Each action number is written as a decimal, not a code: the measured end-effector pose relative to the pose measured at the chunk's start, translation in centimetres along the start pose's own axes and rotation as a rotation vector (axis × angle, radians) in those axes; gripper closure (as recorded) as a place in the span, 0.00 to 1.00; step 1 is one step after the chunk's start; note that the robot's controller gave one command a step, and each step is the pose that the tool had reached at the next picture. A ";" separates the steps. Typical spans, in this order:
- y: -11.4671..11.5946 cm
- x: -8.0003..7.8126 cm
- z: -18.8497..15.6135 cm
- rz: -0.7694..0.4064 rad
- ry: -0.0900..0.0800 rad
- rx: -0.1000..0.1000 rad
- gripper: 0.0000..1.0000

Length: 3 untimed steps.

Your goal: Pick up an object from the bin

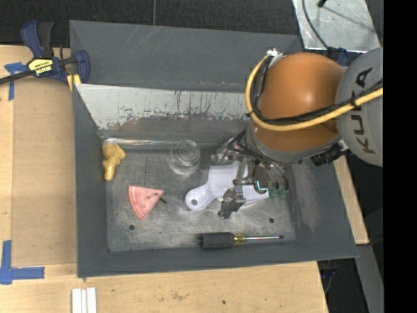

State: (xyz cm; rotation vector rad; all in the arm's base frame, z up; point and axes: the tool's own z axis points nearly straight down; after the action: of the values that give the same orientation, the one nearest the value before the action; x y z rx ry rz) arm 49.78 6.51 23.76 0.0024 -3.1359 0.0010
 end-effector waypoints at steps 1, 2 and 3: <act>0.0 -0.2 -0.4 0.002 -0.008 -0.001 0.00; -2.2 -2.6 5.9 -0.022 -0.015 -0.001 0.00; -4.2 -5.5 13.2 -0.246 -0.013 0.001 0.00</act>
Offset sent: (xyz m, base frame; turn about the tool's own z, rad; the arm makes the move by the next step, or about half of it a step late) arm 0.0600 -0.0567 -0.1676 -0.0565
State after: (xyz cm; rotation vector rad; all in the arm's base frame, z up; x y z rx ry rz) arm 55.20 2.34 10.55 0.3891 -3.1246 0.0010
